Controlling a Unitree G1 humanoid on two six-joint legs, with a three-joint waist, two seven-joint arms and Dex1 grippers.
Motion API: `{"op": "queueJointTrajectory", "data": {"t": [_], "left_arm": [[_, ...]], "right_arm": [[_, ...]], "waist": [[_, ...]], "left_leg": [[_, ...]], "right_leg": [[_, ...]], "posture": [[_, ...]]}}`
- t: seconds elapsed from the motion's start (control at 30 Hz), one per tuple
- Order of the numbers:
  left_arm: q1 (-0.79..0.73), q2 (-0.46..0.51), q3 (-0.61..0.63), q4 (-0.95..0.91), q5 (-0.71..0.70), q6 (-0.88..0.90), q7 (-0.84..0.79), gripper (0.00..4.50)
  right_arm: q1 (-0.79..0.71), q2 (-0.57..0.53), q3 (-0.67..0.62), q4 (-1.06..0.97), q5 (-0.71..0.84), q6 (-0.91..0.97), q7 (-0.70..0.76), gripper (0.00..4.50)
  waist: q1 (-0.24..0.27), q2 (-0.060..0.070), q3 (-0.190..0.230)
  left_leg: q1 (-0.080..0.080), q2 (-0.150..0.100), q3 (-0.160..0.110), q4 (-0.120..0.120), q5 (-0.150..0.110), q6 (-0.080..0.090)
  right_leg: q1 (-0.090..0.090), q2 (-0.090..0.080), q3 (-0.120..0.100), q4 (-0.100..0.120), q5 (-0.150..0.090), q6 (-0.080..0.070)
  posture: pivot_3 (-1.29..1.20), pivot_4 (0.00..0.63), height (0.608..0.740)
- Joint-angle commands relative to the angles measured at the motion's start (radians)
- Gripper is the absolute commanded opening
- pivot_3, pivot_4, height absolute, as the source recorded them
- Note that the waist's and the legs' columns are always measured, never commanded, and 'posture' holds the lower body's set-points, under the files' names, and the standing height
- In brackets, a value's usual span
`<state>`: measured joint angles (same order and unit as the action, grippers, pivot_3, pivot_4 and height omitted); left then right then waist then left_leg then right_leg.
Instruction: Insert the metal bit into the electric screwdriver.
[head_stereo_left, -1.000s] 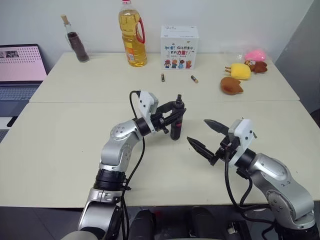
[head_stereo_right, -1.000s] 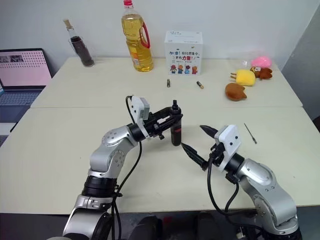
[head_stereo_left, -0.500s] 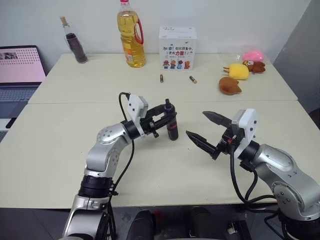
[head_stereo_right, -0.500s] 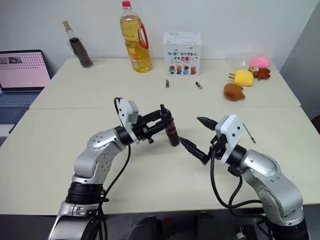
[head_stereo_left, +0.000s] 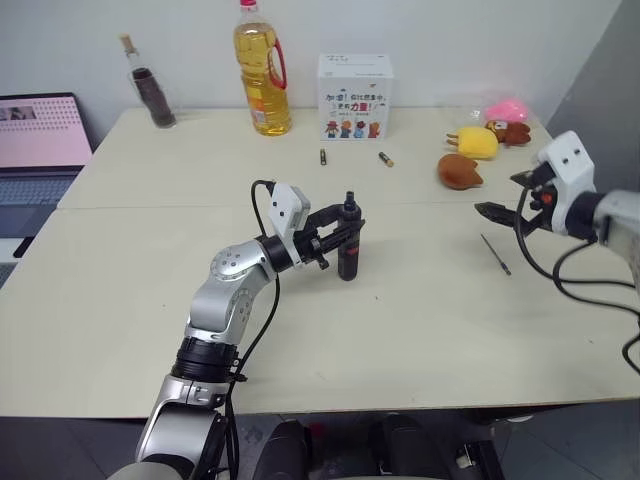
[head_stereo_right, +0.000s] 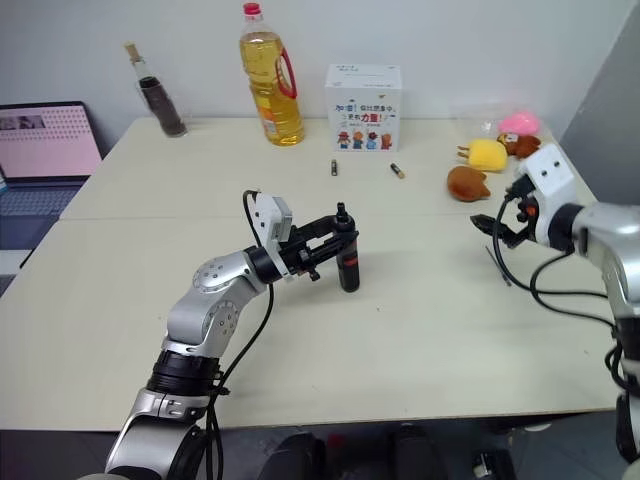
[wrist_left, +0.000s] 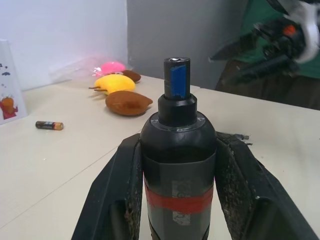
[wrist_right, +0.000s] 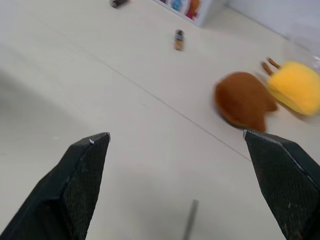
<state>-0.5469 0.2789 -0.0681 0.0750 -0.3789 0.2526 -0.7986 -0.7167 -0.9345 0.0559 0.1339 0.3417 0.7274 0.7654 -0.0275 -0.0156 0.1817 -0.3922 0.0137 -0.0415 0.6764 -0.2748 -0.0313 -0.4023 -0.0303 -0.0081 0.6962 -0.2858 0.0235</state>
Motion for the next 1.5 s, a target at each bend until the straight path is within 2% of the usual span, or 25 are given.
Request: {"op": "queueJointTrajectory", "data": {"t": [0.03,0.17,0.3,0.67,0.8,0.87,0.97,1.07,1.2,1.33,1.5], "left_arm": [[0.012,0.001,-0.01,0.008,0.031,-0.004,0.017,1.66],[0.044,0.001,-0.014,-0.025,0.032,-0.007,0.029,1.66],[0.094,-0.004,-0.012,-0.074,0.033,-0.008,0.065,1.66],[0.15,-0.002,-0.009,-0.143,0.024,0.008,0.123,1.66],[0.155,-0.002,-0.012,-0.148,0.024,0.008,0.133,1.66],[0.156,-0.003,-0.013,-0.15,0.024,0.009,0.137,1.66],[0.159,-0.003,-0.016,-0.153,0.023,0.01,0.141,1.66],[0.159,-0.003,-0.017,-0.155,0.023,0.011,0.142,1.66],[0.156,-0.002,-0.016,-0.153,0.023,0.012,0.142,1.66],[0.158,0.0,-0.019,-0.154,0.024,0.012,0.138,1.66],[0.156,0.002,-0.019,-0.151,0.022,0.013,0.132,1.66]], "right_arm": [[-0.145,0.011,0.135,0.308,-0.111,0.085,0.12,4.5],[-0.29,0.051,0.251,0.561,-0.221,0.072,0.227,4.5],[-0.369,0.11,0.323,0.753,-0.315,0.03,0.294,4.5],[-0.449,0.228,0.345,1.023,-0.466,-0.09,0.305,4.5],[-0.471,0.254,0.322,1.093,-0.499,-0.132,0.283,3.8],[-0.478,0.259,0.312,1.115,-0.51,-0.145,0.278,3.21],[-0.486,0.265,0.301,1.141,-0.526,-0.167,0.258,2.63],[-0.492,0.272,0.294,1.154,-0.541,-0.179,0.265,1.85],[-0.495,0.285,0.289,1.159,-0.559,-0.194,0.277,1.1],[-0.49,0.286,0.281,1.163,-0.572,-0.201,0.283,0.11],[-0.458,0.256,0.289,1.16,-0.607,-0.253,0.301,0.01]], "waist": [[-0.001,0.0,0.0],[-0.001,0.001,0.0],[-0.002,0.001,-0.001],[0.0,0.002,-0.001],[-0.001,0.001,-0.002],[-0.001,0.001,-0.003],[-0.001,0.001,-0.005],[-0.001,0.001,-0.008],[-0.001,0.001,-0.011],[-0.001,0.001,-0.011],[-0.001,0.001,-0.011]], "left_leg": [[0.0,0.0,0.0,0.0,0.0,0.0],[-0.001,-0.001,0.002,0.0,0.0,0.0],[-0.001,-0.001,0.003,0.0,0.0,0.0],[-0.001,-0.002,0.003,0.001,0.0,0.0],[0.0,-0.002,0.003,0.001,0.0,0.0],[0.0,-0.002,0.003,0.001,0.0,0.0],[0.0,-0.002,0.003,0.001,0.0,0.0],[0.0,-0.002,0.003,0.001,0.0,0.0],[0.0,-0.002,0.003,0.001,0.0,0.0],[0.0,-0.002,0.003,0.001,0.0,0.0],[0.0,-0.002,0.003,0.001,0.0,0.0]], "right_leg": [[0.0,0.0,0.0,0.0,0.0,0.0],[-0.002,-0.002,0.001,0.001,0.0,0.0],[-0.002,-0.004,0.001,0.0,0.0,0.0],[-0.002,-0.005,0.001,0.001,0.001,0.001],[-0.001,-0.005,0.001,0.001,0.001,0.001],[-0.001,-0.005,0.001,0.001,0.001,0.001],[-0.001,-0.005,0.001,0.001,0.001,0.001],[-0.001,-0.005,0.001,0.001,0.001,0.001],[0.0,-0.005,0.001,0.0,0.001,0.001],[0.0,-0.005,0.001,0.0,0.001,0.001],[0.0,-0.005,0.001,0.0,0.001,0.001]], "posture": [[0.0,0.15,0.74],[0.0,0.15,0.74],[0.0,0.15,0.74],[0.0,0.15,0.74],[0.0,0.15,0.74],[0.0,0.15,0.74],[0.0,0.15,0.74],[0.0,0.15,0.74],[0.0,0.15,0.74],[0.0,0.15,0.74],[0.0,0.15,0.74]]}}
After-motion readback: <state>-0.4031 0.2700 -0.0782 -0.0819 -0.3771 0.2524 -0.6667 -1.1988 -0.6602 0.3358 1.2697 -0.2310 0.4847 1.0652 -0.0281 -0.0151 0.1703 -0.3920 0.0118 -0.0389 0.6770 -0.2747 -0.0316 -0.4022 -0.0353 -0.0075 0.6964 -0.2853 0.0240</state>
